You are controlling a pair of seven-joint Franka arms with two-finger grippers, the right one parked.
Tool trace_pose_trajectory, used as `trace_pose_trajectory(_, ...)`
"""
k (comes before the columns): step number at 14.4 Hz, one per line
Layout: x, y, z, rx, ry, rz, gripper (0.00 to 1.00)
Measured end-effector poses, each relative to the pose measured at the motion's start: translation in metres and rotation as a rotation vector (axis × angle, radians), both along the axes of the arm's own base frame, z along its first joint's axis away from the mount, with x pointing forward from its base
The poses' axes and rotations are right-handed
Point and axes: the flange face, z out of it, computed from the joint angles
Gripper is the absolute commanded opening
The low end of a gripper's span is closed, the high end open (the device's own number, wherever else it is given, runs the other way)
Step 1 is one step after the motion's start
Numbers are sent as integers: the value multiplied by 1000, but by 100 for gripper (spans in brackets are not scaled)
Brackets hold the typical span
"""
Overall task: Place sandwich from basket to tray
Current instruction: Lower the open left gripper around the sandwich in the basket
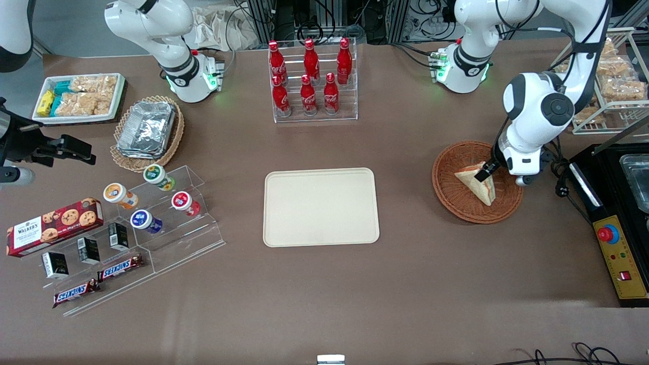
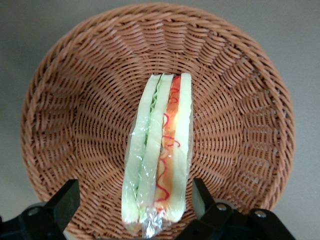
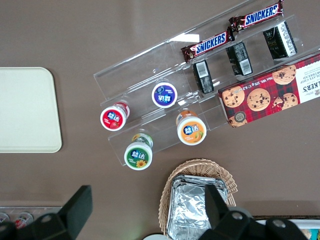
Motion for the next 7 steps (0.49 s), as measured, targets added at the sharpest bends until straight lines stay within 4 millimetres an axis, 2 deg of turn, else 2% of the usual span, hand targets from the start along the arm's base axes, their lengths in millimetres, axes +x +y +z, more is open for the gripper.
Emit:
trace_pose_trajectory(2, -2, 0, -12, -3, -5, 1, 99)
trace_pose_trajectory(5, -2, 0, -26, -7, 0, 2, 93)
trace_pose_trajectory(6, -2, 0, -30, -8, 0, 2, 85)
trace_pose_trajectory(7, -2, 0, -33, -9, 1, 2, 56)
